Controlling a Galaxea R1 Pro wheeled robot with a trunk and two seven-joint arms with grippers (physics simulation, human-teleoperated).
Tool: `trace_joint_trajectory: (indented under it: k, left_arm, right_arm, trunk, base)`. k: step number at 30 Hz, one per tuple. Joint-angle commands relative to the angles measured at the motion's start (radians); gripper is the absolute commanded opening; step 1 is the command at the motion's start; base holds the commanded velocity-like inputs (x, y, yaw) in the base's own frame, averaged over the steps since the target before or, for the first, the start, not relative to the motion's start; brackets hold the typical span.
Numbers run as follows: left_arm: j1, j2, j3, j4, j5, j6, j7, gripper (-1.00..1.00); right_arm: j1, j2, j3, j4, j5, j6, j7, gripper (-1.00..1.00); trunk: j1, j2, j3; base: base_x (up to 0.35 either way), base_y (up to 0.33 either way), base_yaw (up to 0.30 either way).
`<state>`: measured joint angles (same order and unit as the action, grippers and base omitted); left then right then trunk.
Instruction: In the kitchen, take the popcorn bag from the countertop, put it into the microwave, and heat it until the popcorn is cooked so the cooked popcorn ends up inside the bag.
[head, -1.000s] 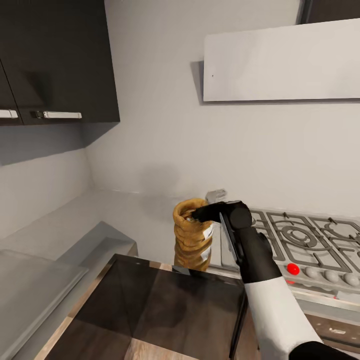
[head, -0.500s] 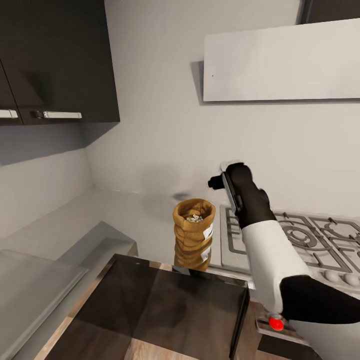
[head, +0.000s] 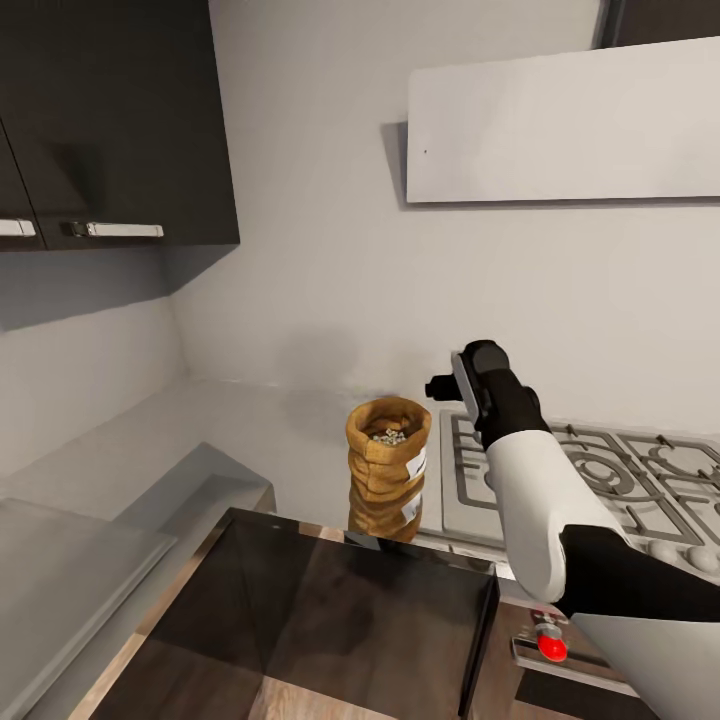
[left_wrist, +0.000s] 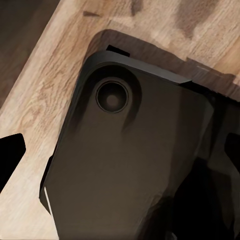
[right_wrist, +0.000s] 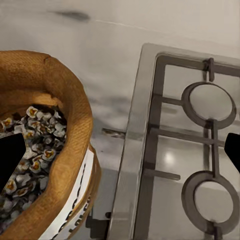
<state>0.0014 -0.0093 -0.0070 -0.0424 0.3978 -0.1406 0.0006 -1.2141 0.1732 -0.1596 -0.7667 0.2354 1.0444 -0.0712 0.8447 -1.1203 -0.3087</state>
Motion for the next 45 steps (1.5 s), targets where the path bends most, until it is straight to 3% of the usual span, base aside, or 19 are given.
trace_joint_trajectory:
  k: [1,20,28,45]
  left_arm:
    - [0.000,0.000,-0.001,-0.001,0.005,-0.002,-0.001,1.00]
    - [0.000,0.000,-0.001,-0.001,0.007,-0.004,0.009,1.00]
    - [0.000,0.000,-0.001,-0.001,0.007,-0.004,0.009,1.00]
    - [0.000,-0.001,-0.001,-0.001,0.007,-0.005,0.009,1.00]
  right_arm:
    - [-0.001,0.001,-0.003,-0.002,0.000,0.003,-0.002,1.00]
    - [-0.001,0.001,0.000,-0.001,0.004,0.003,-0.006,1.00]
    - [-0.001,0.001,0.002,0.003,0.009,0.003,-0.009,1.00]
    - [-0.001,0.001,-0.005,0.005,0.003,0.003,-0.098,1.00]
  trunk:
    - [0.000,-0.001,-0.001]
    - [0.000,-0.001,-0.001]
    - [0.000,-0.001,-0.001]
    - [0.000,-0.001,-0.001]
  base:
    - [0.000,0.000,0.000]
    - [0.000,0.000,0.002]
    - [0.000,0.000,0.227]
    - [0.000,0.000,0.069]
